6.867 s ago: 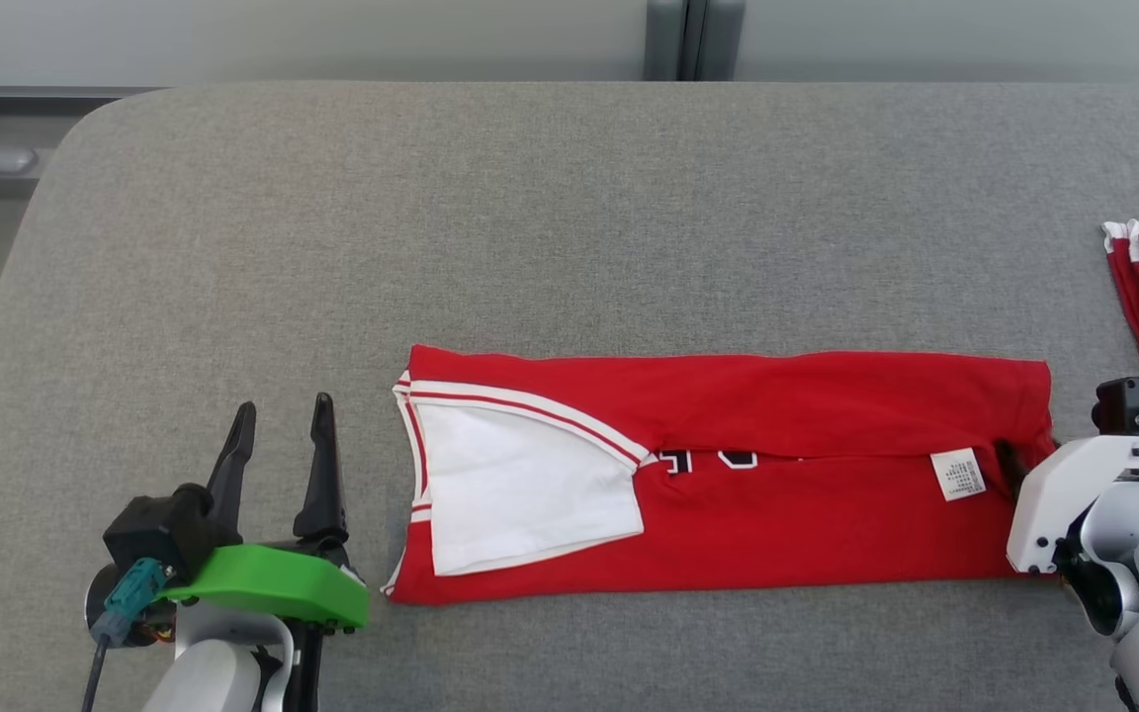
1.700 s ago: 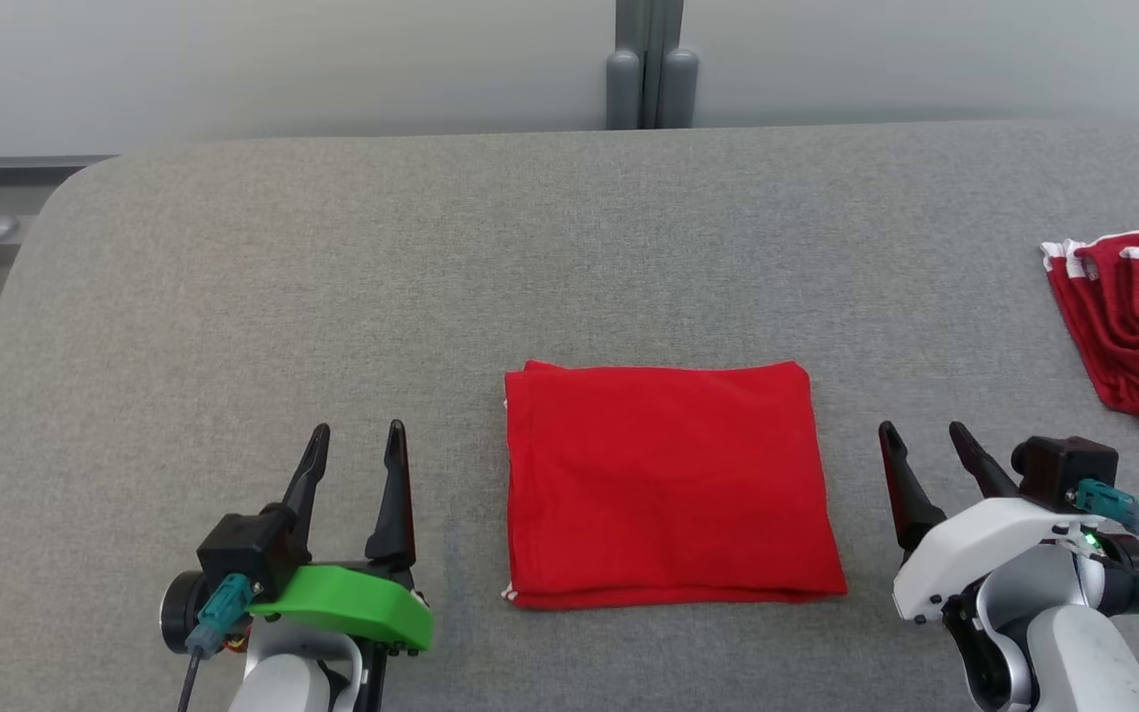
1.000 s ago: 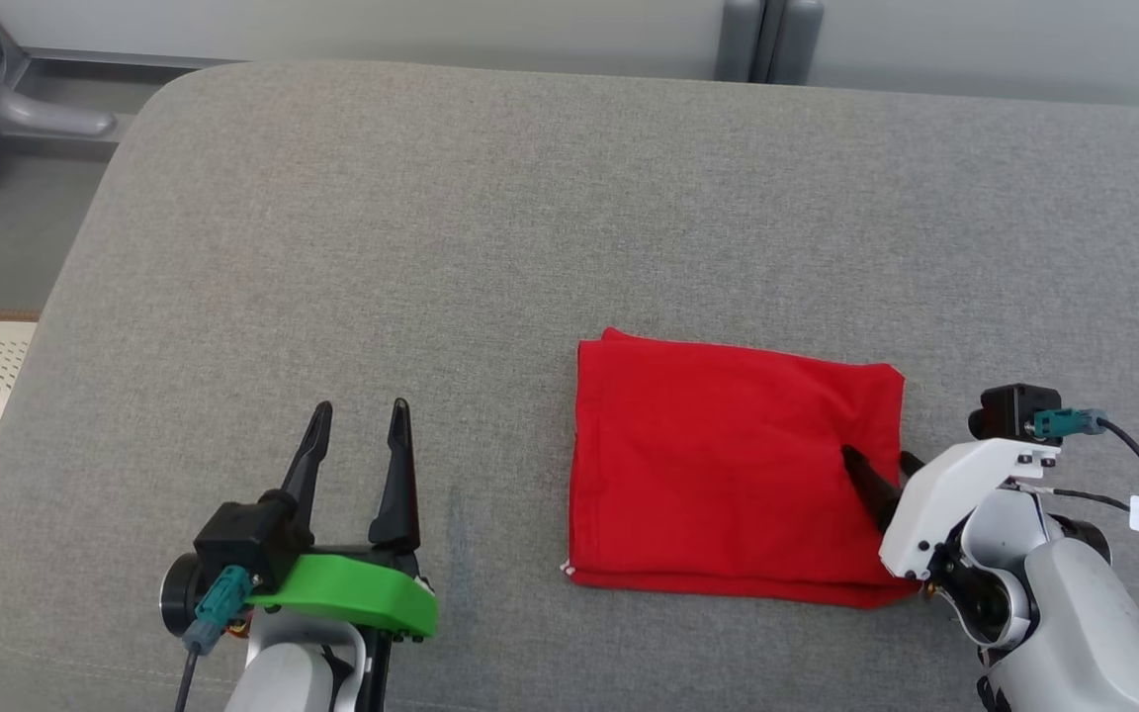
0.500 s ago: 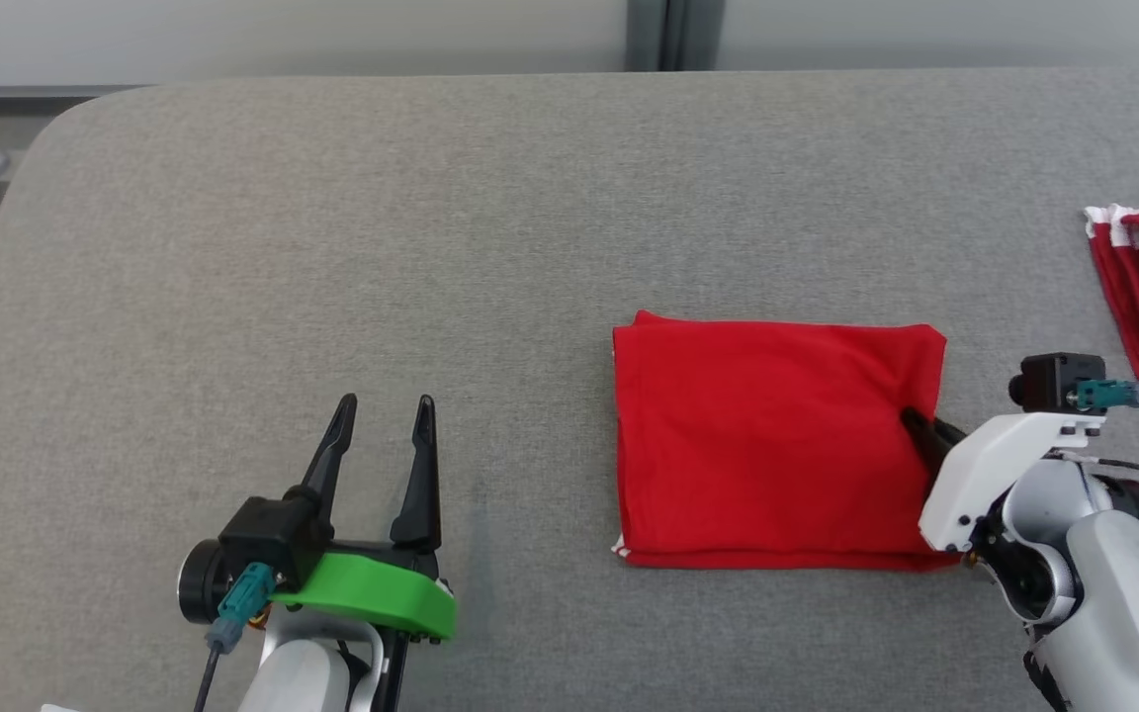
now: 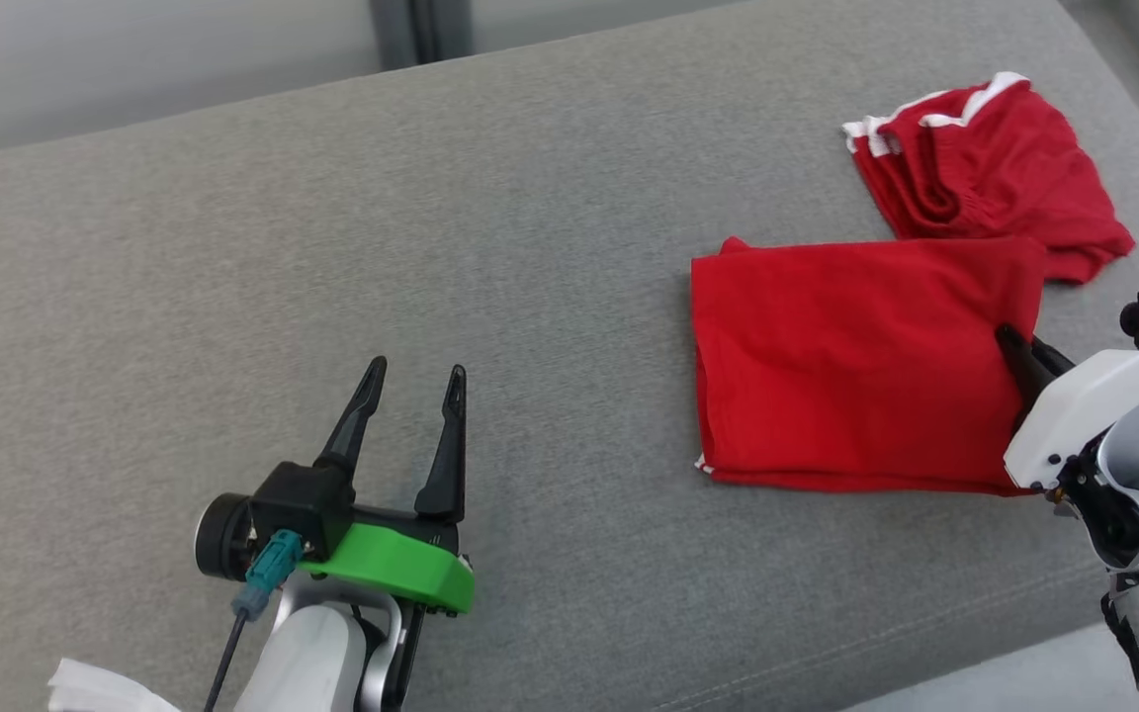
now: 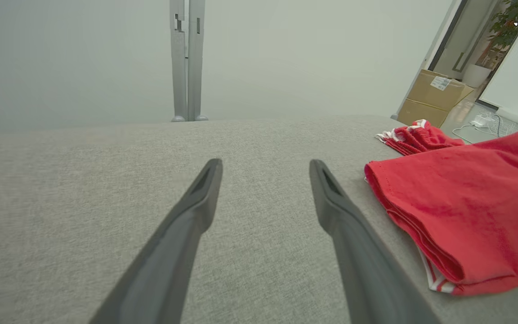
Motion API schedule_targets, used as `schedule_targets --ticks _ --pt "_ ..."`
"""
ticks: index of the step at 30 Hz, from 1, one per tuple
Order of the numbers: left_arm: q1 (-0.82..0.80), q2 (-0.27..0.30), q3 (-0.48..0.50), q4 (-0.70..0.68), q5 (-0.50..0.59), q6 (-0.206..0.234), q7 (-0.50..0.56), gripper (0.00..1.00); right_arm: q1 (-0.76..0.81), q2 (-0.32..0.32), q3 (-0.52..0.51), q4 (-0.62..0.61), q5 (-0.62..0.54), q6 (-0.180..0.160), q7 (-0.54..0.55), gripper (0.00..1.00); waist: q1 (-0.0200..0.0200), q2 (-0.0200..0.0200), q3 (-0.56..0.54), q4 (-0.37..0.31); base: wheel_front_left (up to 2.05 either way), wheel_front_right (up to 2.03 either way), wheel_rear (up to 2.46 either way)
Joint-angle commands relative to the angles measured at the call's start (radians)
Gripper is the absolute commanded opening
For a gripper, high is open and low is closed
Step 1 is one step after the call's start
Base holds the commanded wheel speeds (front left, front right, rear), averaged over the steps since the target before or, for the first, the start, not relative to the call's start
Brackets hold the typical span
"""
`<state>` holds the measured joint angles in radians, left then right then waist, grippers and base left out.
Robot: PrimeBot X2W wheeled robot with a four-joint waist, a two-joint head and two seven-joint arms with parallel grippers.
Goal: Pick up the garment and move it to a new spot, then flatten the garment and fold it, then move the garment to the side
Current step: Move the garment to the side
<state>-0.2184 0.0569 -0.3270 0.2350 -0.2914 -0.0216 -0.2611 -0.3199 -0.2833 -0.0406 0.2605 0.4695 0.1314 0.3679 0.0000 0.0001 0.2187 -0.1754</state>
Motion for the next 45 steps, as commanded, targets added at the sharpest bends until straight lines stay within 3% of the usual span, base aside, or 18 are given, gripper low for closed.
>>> schedule_targets --ticks 1,8,16,29,40,41,42,45 --pt "-0.021 0.014 -0.001 0.002 0.010 -0.002 0.002 1.00 -0.024 0.005 0.001 -0.011 -0.008 -0.002 -0.002 0.00 0.0000 -0.0001 0.068 -0.138 0.00 0.00 0.00" --pt "-0.045 0.026 -0.008 -0.005 0.015 -0.005 0.012 1.00 -0.075 0.016 0.020 -0.025 -0.011 -0.002 -0.010 0.00 0.0000 -0.0001 0.101 -0.167 0.00 0.00 0.00" --pt "-0.052 0.027 -0.003 0.000 -0.002 0.005 0.009 1.00 -0.170 -0.016 0.041 0.004 -0.027 -0.002 -0.022 0.00 0.0000 -0.0001 0.092 -0.097 0.00 0.00 0.00" --pt "-0.061 0.011 -0.010 -0.005 -0.023 0.010 -0.002 1.00 -0.381 -0.140 0.026 0.130 -0.092 -0.002 0.011 0.00 0.0000 -0.0001 0.090 0.038 0.00 0.00 0.00" --pt "-0.073 0.007 -0.018 -0.013 -0.017 0.011 -0.004 1.00 -0.428 -0.284 -0.117 0.246 -0.166 -0.002 0.009 0.00 0.0000 -0.0001 0.139 0.118 0.00 0.00 0.00" --pt "-0.075 0.007 -0.018 -0.013 -0.016 0.012 -0.004 1.00 -0.430 -0.290 -0.131 0.259 -0.183 -0.002 -0.009 0.36 0.0000 -0.0001 0.145 0.123 0.00 0.00 0.00" --pt "-0.077 0.008 -0.017 -0.014 -0.015 0.012 -0.004 1.00 -0.434 -0.290 -0.150 0.270 -0.202 -0.002 -0.029 1.00 0.0000 -0.0001 0.149 0.127 0.00 0.00 0.00" --pt "-0.081 0.009 -0.014 -0.014 -0.012 0.012 -0.004 1.00 -0.441 -0.268 -0.194 0.310 -0.248 -0.002 -0.068 1.00 0.0000 -0.0001 0.157 0.136 0.00 0.00 0.00"
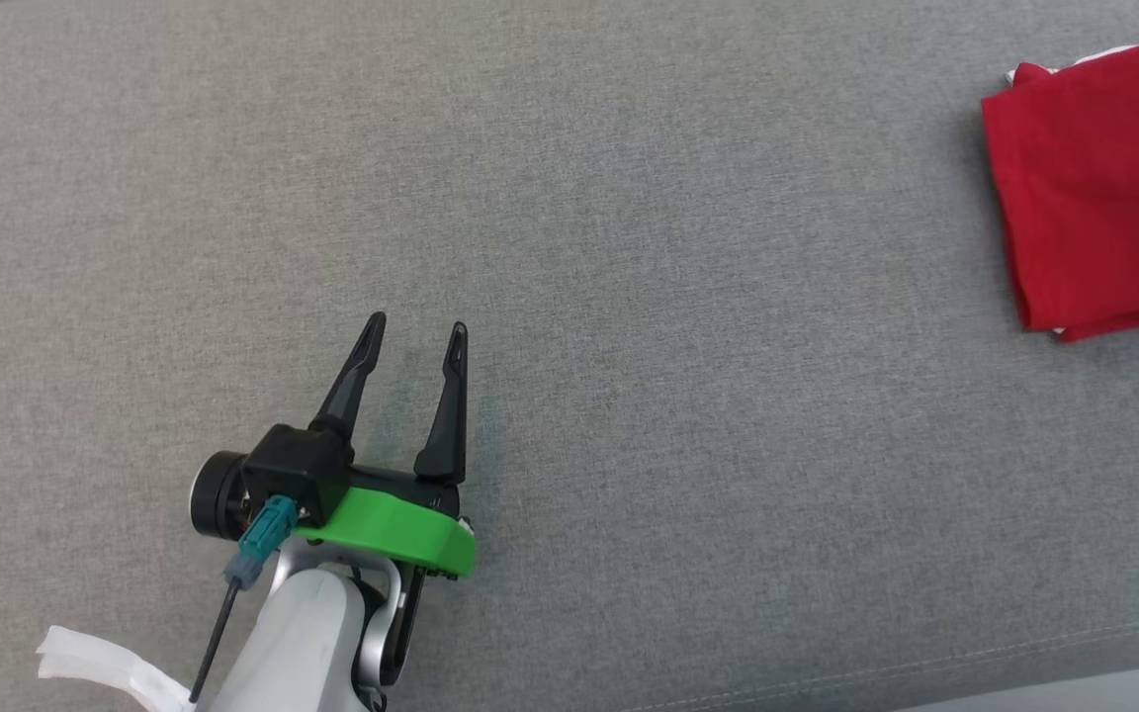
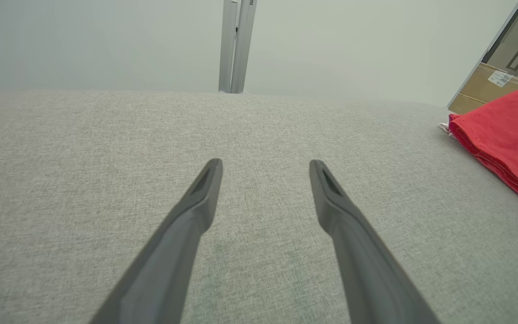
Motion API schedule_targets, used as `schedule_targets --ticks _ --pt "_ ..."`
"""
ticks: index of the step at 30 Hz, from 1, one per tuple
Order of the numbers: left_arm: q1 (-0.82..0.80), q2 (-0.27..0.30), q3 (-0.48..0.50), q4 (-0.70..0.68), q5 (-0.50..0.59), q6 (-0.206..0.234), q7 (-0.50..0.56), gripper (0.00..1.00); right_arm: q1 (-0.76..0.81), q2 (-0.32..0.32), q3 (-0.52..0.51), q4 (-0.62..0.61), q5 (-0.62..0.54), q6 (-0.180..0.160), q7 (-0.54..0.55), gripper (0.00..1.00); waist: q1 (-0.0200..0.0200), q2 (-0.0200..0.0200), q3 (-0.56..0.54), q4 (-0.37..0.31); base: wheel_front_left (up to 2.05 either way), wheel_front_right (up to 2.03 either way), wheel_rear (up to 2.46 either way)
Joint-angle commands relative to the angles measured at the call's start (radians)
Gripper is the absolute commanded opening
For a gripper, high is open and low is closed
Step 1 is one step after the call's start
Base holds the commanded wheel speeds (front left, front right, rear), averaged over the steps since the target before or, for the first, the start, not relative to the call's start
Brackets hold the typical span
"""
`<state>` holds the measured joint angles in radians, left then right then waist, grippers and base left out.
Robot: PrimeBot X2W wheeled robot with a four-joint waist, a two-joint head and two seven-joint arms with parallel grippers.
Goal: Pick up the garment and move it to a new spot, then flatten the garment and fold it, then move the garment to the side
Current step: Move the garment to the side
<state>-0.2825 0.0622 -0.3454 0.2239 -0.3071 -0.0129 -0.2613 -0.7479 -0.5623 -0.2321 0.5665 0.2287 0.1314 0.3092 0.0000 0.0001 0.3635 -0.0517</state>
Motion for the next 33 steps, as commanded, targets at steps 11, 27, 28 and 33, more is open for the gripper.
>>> schedule_targets --ticks 11,27,28,33 --pt "-0.009 0.008 0.023 -0.002 0.008 0.004 -0.004 1.00 -0.028 0.077 -0.014 0.057 -0.075 -0.002 -0.113 1.00 0.0000 -0.0001 -0.003 0.001 0.00 0.00 0.00" --pt "-0.018 -0.004 0.114 0.022 -0.001 0.024 -0.004 1.00 0.098 0.183 0.179 -0.126 0.012 -0.002 -0.271 1.00 0.0000 -0.0001 -0.133 -0.007 0.00 0.00 0.00" --pt "-0.010 -0.005 0.120 0.030 0.001 0.027 -0.004 1.00 0.114 0.198 0.184 -0.137 0.011 -0.002 -0.284 1.00 0.0000 -0.0001 -0.143 -0.004 0.00 0.00 0.00" --pt "0.029 -0.008 0.151 0.055 -0.018 0.039 -0.004 1.00 0.214 0.279 0.210 -0.209 -0.012 -0.002 -0.360 1.00 0.0000 -0.0001 -0.191 0.022 0.00 0.00 0.00"
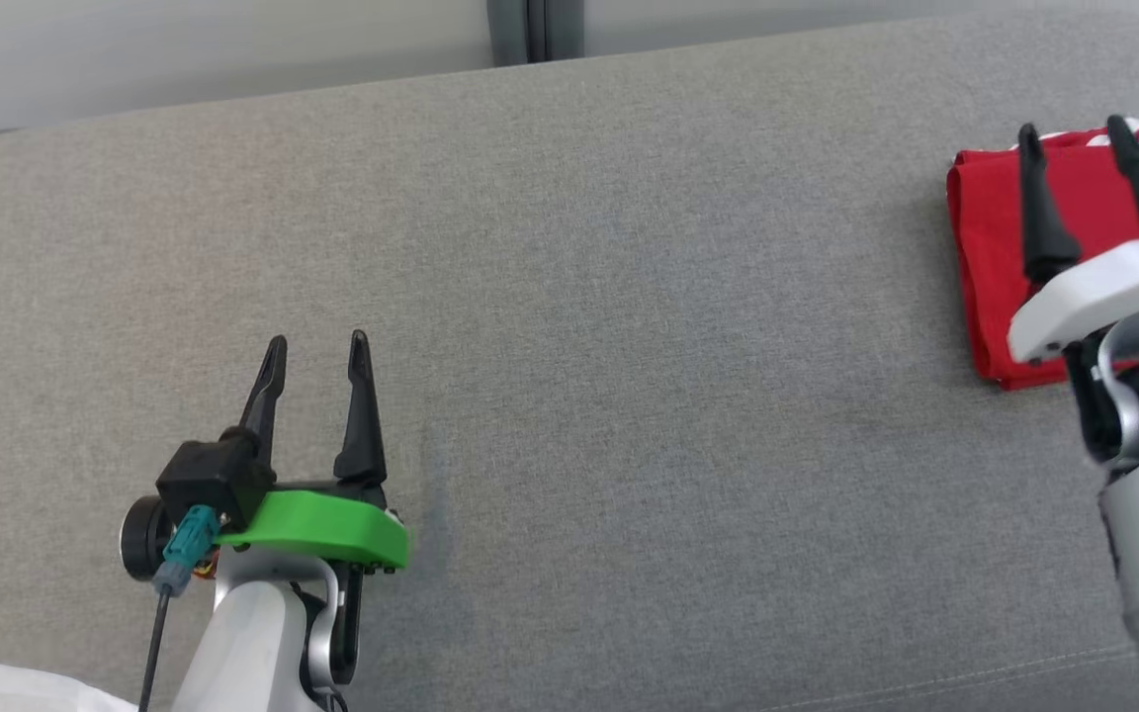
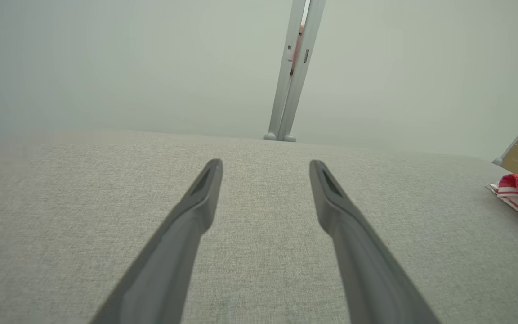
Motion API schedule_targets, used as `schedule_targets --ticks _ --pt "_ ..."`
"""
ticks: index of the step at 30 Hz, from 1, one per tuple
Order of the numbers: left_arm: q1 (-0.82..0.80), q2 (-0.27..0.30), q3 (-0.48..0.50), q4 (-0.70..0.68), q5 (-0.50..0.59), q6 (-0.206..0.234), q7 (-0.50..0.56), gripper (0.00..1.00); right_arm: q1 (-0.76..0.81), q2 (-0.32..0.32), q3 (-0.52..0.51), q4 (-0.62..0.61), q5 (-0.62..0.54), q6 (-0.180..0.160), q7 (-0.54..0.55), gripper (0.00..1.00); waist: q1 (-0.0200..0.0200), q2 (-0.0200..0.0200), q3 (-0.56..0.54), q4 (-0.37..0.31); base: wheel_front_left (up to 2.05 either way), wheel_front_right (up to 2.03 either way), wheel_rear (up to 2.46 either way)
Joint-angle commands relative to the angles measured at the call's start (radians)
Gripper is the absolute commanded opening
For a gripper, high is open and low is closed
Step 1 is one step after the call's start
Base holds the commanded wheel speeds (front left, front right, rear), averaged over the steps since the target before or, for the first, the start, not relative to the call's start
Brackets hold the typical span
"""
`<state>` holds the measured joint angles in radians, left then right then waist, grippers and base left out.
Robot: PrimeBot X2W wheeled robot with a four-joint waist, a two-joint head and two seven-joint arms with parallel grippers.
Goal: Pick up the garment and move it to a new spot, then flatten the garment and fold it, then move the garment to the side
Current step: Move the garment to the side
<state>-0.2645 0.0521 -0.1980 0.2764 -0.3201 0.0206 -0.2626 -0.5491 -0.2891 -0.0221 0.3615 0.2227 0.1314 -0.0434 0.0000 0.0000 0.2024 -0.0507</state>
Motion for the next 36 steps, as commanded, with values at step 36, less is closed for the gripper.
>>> schedule_targets --ticks 36 --pt "0.231 -0.001 -0.011 -0.013 0.024 0.076 -0.001 1.00 0.543 0.237 -0.014 -0.186 -0.010 -0.002 -0.187 1.00 0.0000 0.0000 -0.185 0.126 0.00 0.00 0.00"
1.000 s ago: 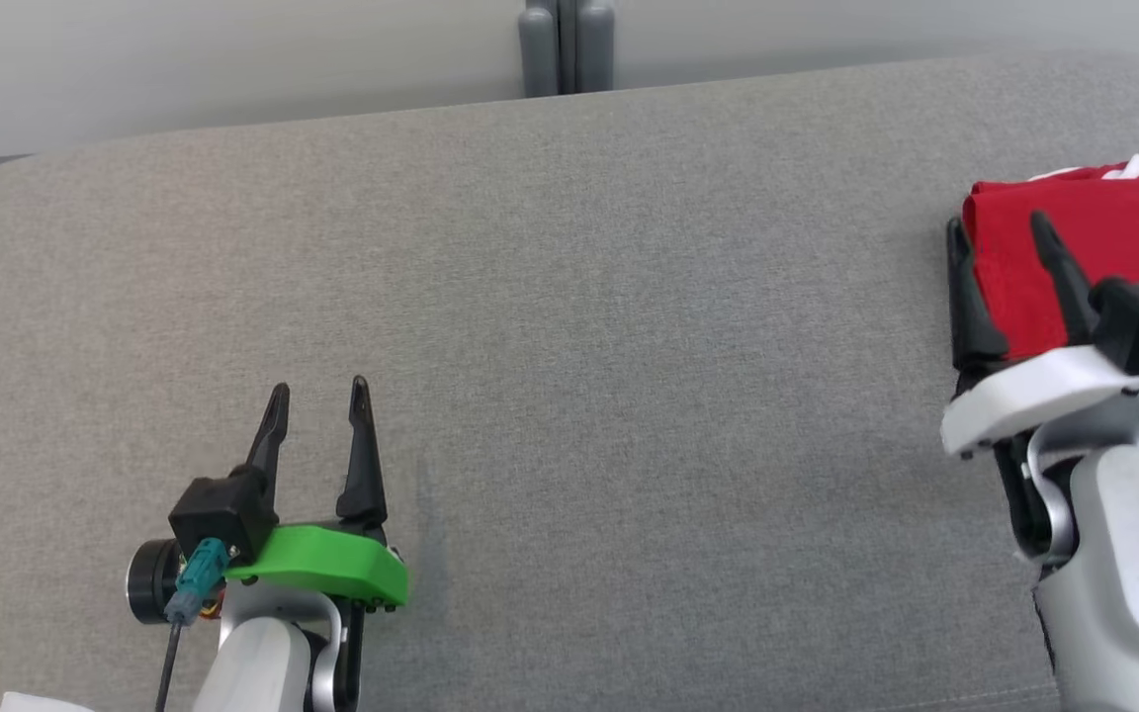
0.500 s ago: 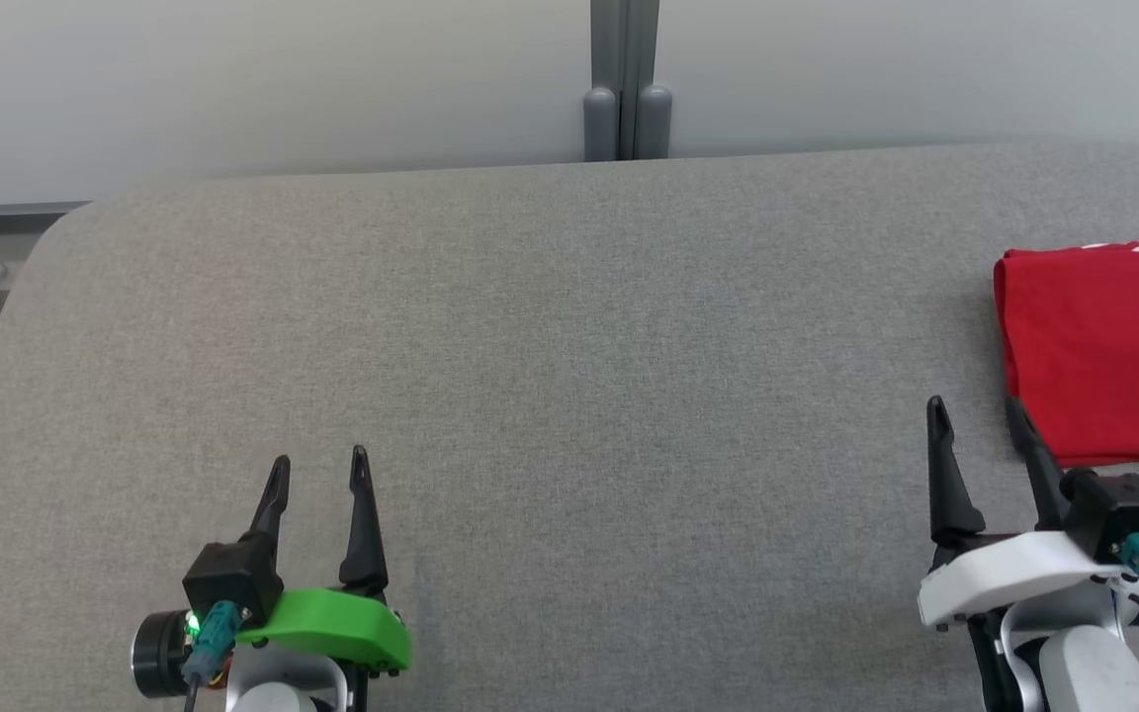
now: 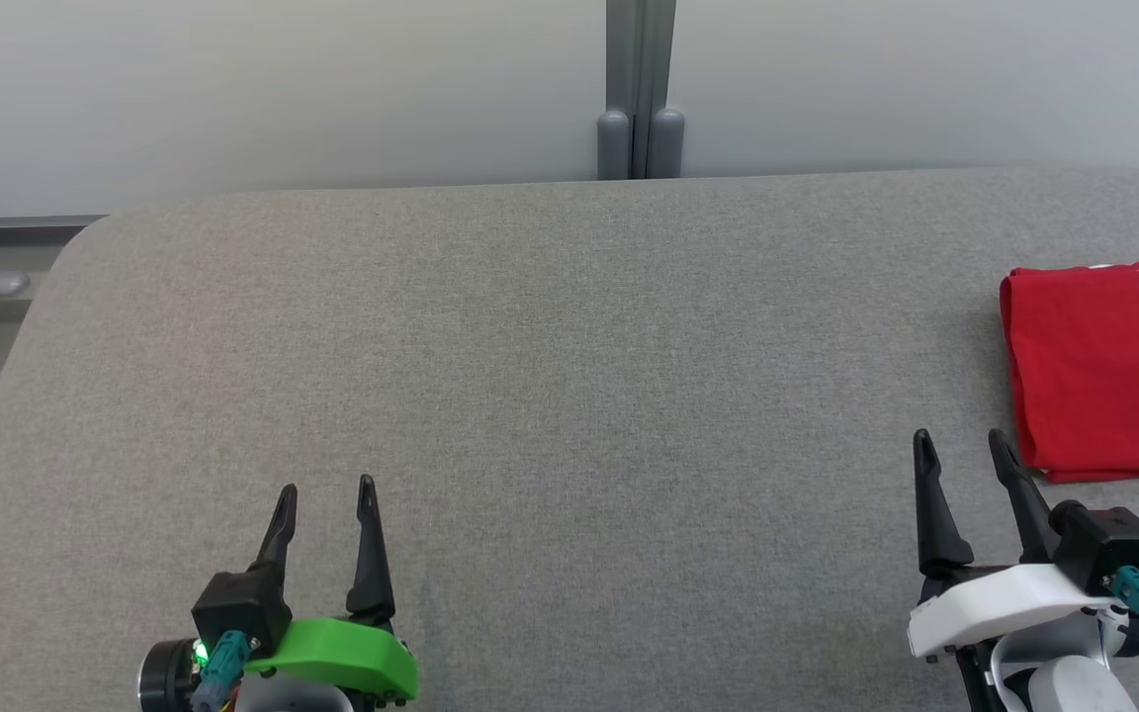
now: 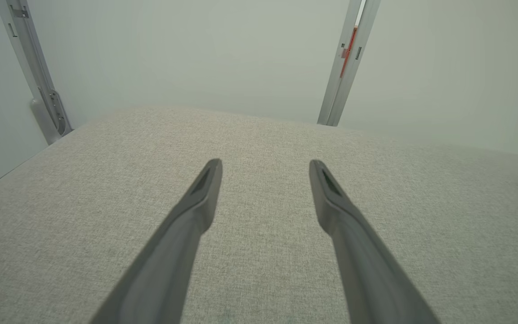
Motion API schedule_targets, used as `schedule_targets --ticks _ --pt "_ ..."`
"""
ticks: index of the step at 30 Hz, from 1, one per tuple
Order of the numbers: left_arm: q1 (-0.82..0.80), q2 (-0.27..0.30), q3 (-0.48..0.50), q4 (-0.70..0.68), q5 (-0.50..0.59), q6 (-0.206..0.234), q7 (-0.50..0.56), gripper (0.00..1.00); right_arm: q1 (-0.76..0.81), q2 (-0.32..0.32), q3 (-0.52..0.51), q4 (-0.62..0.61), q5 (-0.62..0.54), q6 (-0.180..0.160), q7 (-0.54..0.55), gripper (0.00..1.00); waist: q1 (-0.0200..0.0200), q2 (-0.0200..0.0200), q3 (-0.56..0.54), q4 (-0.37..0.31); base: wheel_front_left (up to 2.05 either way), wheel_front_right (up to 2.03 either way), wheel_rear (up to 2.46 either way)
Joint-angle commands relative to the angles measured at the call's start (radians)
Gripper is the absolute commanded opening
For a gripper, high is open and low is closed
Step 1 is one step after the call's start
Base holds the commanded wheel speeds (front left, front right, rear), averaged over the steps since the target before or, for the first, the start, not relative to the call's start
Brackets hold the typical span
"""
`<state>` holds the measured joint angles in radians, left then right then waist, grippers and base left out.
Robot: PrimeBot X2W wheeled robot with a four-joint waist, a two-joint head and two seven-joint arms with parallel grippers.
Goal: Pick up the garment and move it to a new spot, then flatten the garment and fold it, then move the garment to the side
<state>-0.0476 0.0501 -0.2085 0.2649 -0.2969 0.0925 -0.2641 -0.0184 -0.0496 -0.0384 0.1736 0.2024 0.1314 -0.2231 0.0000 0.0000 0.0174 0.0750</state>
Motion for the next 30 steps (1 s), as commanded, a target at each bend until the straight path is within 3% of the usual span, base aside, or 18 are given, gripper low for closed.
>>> schedule_targets --ticks 1,8,9,14,30 --pt "0.014 0.001 -0.001 0.000 0.001 0.003 0.000 1.00 0.013 -0.002 0.004 0.002 0.010 -0.002 -0.008 1.00 0.0000 0.0000 0.000 0.000 0.00 0.00 0.00" --pt "0.012 0.001 -0.004 0.016 -0.001 0.006 0.000 1.00 0.012 -0.002 0.011 0.005 0.010 -0.002 -0.006 1.00 0.0000 0.0000 -0.001 -0.001 0.00 0.00 0.00" --pt "0.010 0.001 -0.003 0.017 -0.002 0.006 0.000 0.00 0.013 -0.002 0.011 0.005 0.011 -0.002 -0.006 0.00 0.0000 0.0000 -0.001 -0.001 0.00 0.00 0.00" --pt "0.007 0.000 -0.008 0.050 -0.011 -0.002 0.002 0.00 0.016 0.007 0.012 0.041 0.017 0.000 0.006 0.00 0.0000 0.0000 -0.001 -0.001 0.00 0.00 0.00" --pt "-0.010 0.008 0.052 0.037 -0.294 -0.049 0.073 0.00 -0.009 0.005 -0.006 0.046 0.310 0.000 0.076 0.00 0.0000 0.0000 -0.003 -0.011 0.00 0.00 0.00"
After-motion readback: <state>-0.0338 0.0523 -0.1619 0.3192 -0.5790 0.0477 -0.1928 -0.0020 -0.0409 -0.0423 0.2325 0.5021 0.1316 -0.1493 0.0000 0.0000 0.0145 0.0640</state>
